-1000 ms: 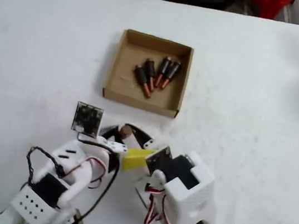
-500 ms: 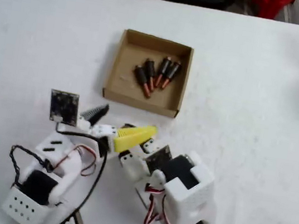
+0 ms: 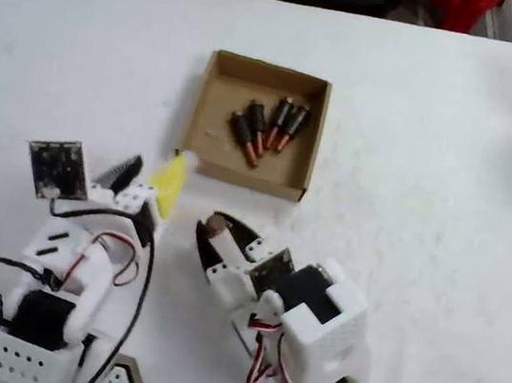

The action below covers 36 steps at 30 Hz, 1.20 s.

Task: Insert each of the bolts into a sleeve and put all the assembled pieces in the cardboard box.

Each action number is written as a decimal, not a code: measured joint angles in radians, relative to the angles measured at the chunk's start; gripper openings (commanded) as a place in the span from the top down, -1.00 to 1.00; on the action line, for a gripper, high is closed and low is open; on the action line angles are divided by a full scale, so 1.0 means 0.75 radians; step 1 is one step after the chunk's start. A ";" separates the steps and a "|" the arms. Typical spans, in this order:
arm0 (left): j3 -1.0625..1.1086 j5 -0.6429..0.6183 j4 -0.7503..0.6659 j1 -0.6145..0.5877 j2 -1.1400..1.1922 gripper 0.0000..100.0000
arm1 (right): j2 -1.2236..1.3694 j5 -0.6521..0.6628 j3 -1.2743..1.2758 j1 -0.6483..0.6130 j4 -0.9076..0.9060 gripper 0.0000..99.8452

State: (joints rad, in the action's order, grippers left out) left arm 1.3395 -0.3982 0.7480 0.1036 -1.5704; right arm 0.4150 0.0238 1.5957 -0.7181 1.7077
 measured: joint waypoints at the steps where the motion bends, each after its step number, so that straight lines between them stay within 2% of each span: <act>1: -0.002 0.004 0.008 -0.020 0.000 0.89 | 0.000 0.000 0.000 0.000 0.000 0.97; 3: -0.002 0.029 0.047 -0.059 0.000 0.97 | 0.000 0.000 0.000 0.000 0.000 0.97; 11: -0.002 0.080 0.256 -0.133 -0.336 0.95 | 0.000 0.000 0.002 0.000 0.000 0.97; 16: 0.068 0.149 0.268 -0.200 -0.331 0.95 | 0.000 0.000 0.002 0.006 0.000 0.97; 21: 0.254 0.280 0.268 -0.205 -0.317 0.95 | -0.096 0.000 0.033 0.059 0.002 0.97; 24: 0.354 0.301 0.268 -0.205 -0.323 0.95 | -0.192 0.000 0.057 0.125 -0.014 0.97; 31: 0.473 0.374 0.295 -0.215 -0.331 0.95 | -0.501 0.002 0.115 0.239 -0.245 0.97; 36: 0.473 0.507 0.385 -0.295 -0.323 0.95 | -0.790 0.004 0.108 0.333 -0.587 0.97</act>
State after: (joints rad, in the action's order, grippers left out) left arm 1.6939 -0.0176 1.0365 -0.1174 -1.8128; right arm -0.1772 0.0269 1.6771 -0.4680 1.2674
